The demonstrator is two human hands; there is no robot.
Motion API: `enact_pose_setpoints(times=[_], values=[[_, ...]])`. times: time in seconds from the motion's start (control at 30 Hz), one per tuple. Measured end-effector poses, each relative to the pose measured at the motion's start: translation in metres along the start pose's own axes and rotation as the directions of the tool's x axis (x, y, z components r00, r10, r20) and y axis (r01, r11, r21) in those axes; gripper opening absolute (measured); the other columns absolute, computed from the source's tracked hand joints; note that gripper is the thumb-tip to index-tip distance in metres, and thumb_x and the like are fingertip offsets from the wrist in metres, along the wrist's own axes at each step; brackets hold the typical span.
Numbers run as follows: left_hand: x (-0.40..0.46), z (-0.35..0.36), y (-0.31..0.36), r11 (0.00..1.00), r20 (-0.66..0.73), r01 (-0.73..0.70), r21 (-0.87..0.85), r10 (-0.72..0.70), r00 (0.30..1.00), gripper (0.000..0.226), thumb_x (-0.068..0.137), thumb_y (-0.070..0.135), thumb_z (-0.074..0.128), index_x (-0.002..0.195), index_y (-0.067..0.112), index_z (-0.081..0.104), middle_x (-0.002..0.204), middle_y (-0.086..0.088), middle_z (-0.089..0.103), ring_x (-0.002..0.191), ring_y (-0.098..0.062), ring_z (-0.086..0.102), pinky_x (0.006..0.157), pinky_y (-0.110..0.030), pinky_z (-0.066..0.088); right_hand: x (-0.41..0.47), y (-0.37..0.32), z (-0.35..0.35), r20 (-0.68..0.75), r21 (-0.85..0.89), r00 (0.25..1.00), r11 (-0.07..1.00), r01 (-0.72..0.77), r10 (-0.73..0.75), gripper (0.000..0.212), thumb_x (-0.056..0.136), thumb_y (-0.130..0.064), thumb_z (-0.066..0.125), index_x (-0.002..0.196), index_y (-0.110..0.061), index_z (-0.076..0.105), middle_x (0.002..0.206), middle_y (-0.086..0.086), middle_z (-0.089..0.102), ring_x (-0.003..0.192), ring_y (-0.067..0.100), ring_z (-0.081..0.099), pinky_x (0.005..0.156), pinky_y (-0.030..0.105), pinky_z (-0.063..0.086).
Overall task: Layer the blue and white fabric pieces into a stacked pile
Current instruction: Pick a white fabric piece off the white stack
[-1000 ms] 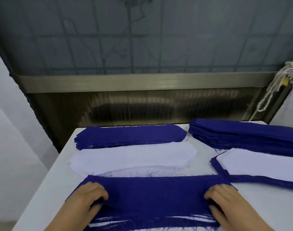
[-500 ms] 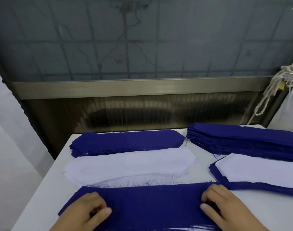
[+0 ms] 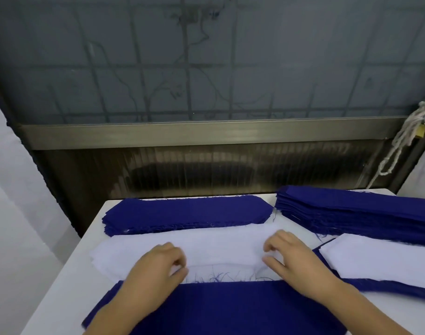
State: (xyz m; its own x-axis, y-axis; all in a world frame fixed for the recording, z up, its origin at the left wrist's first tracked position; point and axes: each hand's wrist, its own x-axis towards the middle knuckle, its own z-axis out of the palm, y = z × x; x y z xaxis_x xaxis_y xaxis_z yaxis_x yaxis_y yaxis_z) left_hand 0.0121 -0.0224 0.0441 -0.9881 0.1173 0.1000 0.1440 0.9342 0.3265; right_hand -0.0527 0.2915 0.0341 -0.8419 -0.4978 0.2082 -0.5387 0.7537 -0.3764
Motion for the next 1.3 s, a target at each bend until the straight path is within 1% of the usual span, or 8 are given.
enact_pose_setpoints(times=[0.13, 0.33, 0.5, 0.67, 0.83, 1.07, 1.17, 1.3], values=[[0.054, 0.023, 0.032, 0.989, -0.044, -0.059, -0.135, 0.054, 0.998, 0.017, 0.093, 0.038, 0.058, 0.107, 0.030, 0.060, 0.107, 0.017, 0.053, 0.099, 0.001, 0.049, 0.086, -0.016, 0.043, 0.043, 0.010, 0.018, 0.104, -0.026, 0.993, 0.999, -0.044, 0.047, 0.018, 0.095, -0.045, 0.051, 0.108, -0.032, 0.051, 0.104, -0.019, 0.045, 0.098, 0.001, 0.042, 0.089, 0.018, 0.035], [0.069, 0.058, 0.024, 0.971, -0.079, -0.008, -0.239, -0.012, 0.997, 0.023, 0.086, 0.052, 0.060, 0.097, 0.032, 0.059, 0.098, 0.021, 0.050, 0.097, 0.000, 0.047, 0.086, -0.017, 0.042, 0.053, 0.022, 0.031, 0.122, 0.041, 0.991, 0.997, -0.066, 0.061, 0.016, 0.094, -0.044, 0.053, 0.081, -0.043, 0.044, 0.087, -0.019, 0.048, 0.088, -0.001, 0.043, 0.082, 0.016, 0.033], [0.072, 0.060, 0.025, 0.984, -0.063, -0.048, -0.173, 0.037, 0.997, 0.040, 0.072, 0.073, 0.056, 0.096, 0.041, 0.054, 0.099, 0.025, 0.048, 0.096, 0.001, 0.044, 0.084, -0.018, 0.042, 0.061, 0.028, 0.030, 0.163, 0.202, 0.975, 0.962, -0.183, 0.151, 0.015, 0.094, -0.036, 0.058, 0.080, -0.029, 0.058, 0.088, -0.010, 0.055, 0.086, 0.006, 0.050, 0.077, 0.018, 0.043], [0.076, 0.056, 0.025, 0.983, -0.026, -0.052, -0.173, 0.048, 0.998, 0.026, 0.080, 0.060, 0.060, 0.088, 0.036, 0.054, 0.096, 0.020, 0.050, 0.096, -0.001, 0.045, 0.083, -0.023, 0.044, 0.068, 0.032, 0.031, 0.204, 0.234, 0.958, 0.940, -0.250, 0.203, 0.029, 0.097, -0.036, 0.053, 0.083, -0.012, 0.061, 0.089, 0.000, 0.057, 0.081, 0.012, 0.053, 0.076, 0.024, 0.046], [0.080, 0.052, 0.024, 0.968, 0.018, -0.048, -0.245, 0.054, 0.998, 0.011, 0.090, 0.045, 0.059, 0.089, 0.034, 0.061, 0.096, 0.018, 0.052, 0.096, -0.002, 0.046, 0.086, -0.025, 0.045, 0.067, 0.028, 0.031, 0.183, 0.251, 0.962, 0.936, -0.246, 0.204, 0.027, 0.095, -0.036, 0.056, 0.076, -0.017, 0.057, 0.083, -0.005, 0.054, 0.075, 0.006, 0.049, 0.072, 0.021, 0.044], [0.089, 0.044, 0.024, 0.953, 0.133, 0.018, -0.302, 0.023, 0.991, 0.020, 0.097, 0.034, 0.051, 0.087, 0.025, 0.066, 0.095, 0.008, 0.052, 0.092, -0.011, 0.051, 0.087, -0.029, 0.047, 0.061, 0.024, 0.028, 0.191, 0.252, 0.964, 0.941, -0.228, 0.182, 0.017, 0.093, -0.033, 0.058, 0.080, -0.021, 0.060, 0.089, -0.007, 0.056, 0.083, 0.006, 0.052, 0.079, 0.021, 0.046], [0.090, 0.041, 0.025, 0.956, 0.169, 0.047, -0.290, 0.003, 0.986, 0.031, 0.098, 0.035, 0.049, 0.069, 0.026, 0.052, 0.091, 0.007, 0.050, 0.086, -0.011, 0.052, 0.086, -0.032, 0.049, 0.067, 0.026, 0.029, 0.209, 0.230, 0.951, 0.934, -0.273, 0.227, 0.029, 0.097, -0.034, 0.054, 0.078, -0.012, 0.056, 0.086, -0.004, 0.055, 0.076, 0.007, 0.051, 0.071, 0.018, 0.044], [0.091, 0.042, 0.024, 0.947, 0.186, 0.061, -0.314, -0.002, 0.982, 0.027, 0.090, 0.049, 0.059, 0.075, 0.026, 0.060, 0.096, 0.008, 0.053, 0.088, -0.007, 0.054, 0.083, -0.027, 0.049, 0.073, 0.028, 0.032, 0.231, 0.218, 0.931, 0.917, -0.333, 0.283, 0.036, 0.098, -0.035, 0.051, 0.067, -0.017, 0.045, 0.076, -0.006, 0.047, 0.065, 0.006, 0.043, 0.061, 0.017, 0.040]])
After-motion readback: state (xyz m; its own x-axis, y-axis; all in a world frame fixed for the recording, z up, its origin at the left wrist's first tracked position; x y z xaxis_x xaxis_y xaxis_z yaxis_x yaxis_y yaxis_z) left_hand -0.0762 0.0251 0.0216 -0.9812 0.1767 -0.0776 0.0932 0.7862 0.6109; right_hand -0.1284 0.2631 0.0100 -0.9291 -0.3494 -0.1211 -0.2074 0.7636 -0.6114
